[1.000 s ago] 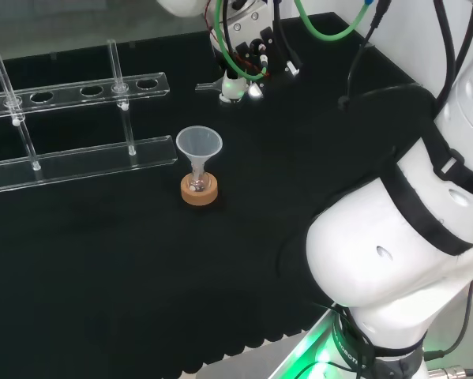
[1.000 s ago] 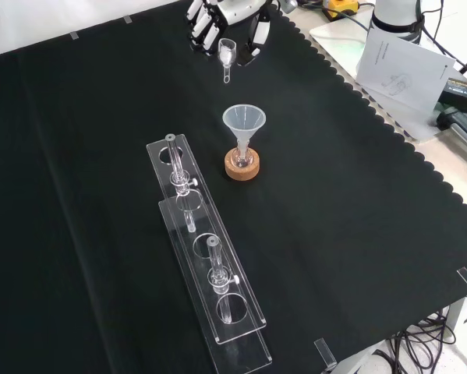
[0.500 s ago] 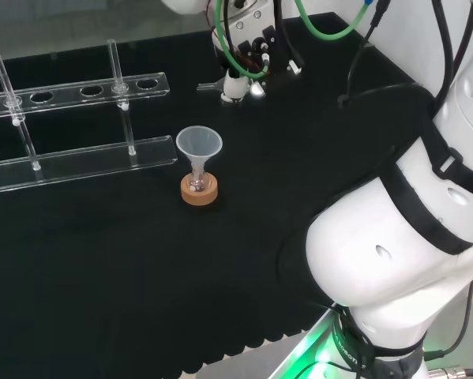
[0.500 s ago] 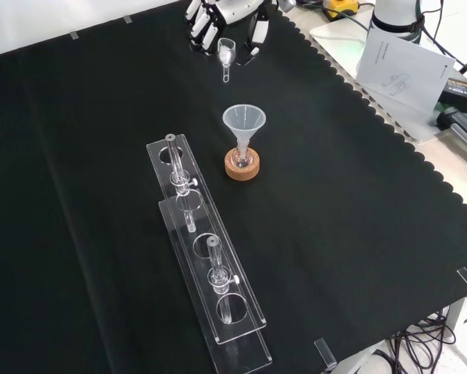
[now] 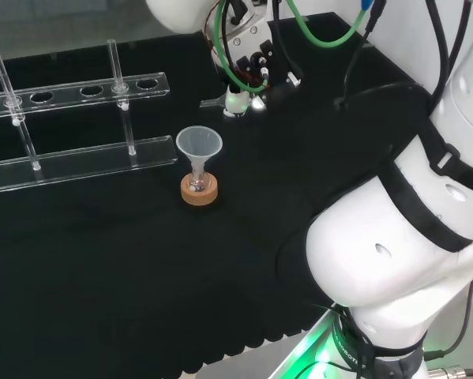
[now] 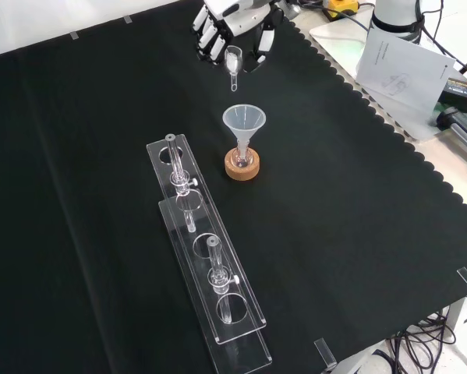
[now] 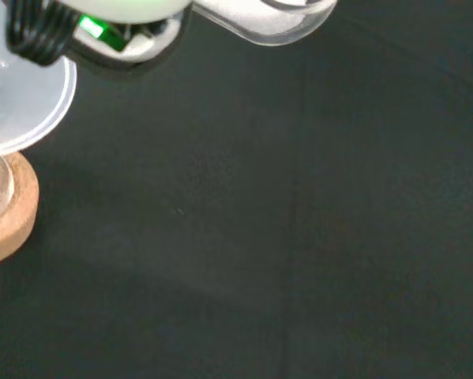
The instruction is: Pour all the NaCl from the weighing funnel into the round-bottom flask.
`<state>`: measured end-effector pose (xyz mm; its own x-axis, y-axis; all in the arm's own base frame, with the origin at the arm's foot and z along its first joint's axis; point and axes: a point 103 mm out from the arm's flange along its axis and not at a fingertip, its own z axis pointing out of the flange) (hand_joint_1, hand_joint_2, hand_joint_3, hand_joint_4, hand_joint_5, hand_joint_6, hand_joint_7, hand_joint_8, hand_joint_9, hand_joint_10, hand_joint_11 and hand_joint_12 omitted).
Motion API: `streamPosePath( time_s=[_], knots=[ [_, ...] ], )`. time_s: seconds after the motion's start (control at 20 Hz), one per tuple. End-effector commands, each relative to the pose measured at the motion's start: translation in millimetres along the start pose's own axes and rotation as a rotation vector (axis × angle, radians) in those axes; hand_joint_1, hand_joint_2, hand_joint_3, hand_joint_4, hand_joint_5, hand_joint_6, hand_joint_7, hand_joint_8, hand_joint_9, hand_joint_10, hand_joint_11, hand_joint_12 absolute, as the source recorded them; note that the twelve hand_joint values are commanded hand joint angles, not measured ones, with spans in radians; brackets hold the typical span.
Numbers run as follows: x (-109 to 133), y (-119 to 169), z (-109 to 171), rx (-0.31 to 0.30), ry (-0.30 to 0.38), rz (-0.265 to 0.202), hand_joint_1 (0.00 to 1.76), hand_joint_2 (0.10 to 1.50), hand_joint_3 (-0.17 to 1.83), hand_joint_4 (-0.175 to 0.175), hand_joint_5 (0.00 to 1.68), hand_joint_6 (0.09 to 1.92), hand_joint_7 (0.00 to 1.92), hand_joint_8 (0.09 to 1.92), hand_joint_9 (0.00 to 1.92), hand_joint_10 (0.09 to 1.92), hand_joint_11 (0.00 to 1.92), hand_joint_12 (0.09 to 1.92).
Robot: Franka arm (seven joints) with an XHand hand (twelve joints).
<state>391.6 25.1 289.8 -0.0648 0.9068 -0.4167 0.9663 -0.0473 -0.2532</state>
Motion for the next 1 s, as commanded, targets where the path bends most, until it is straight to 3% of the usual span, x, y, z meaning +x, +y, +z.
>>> streamPosePath(
  time_s=[0.05, 0.45, 1.0],
  knots=[
    [7, -3, 6, 0.03, -0.075, -0.011, 1.1, 0.7, 0.64, 0.175, 1.2, 0.8, 0.72, 0.67, 1.07, 0.36, 0.78, 1.09],
    [10, -3, 14, 0.079, -0.143, -0.017, 1.1, 0.69, 0.64, 0.175, 1.2, 0.8, 0.72, 0.67, 1.07, 0.36, 0.78, 1.08],
    [18, -1, 10, 0.101, -0.2, -0.027, 1.1, 0.69, 0.64, 0.175, 1.2, 0.8, 0.72, 0.67, 1.08, 0.35, 0.78, 1.08]
  ],
)
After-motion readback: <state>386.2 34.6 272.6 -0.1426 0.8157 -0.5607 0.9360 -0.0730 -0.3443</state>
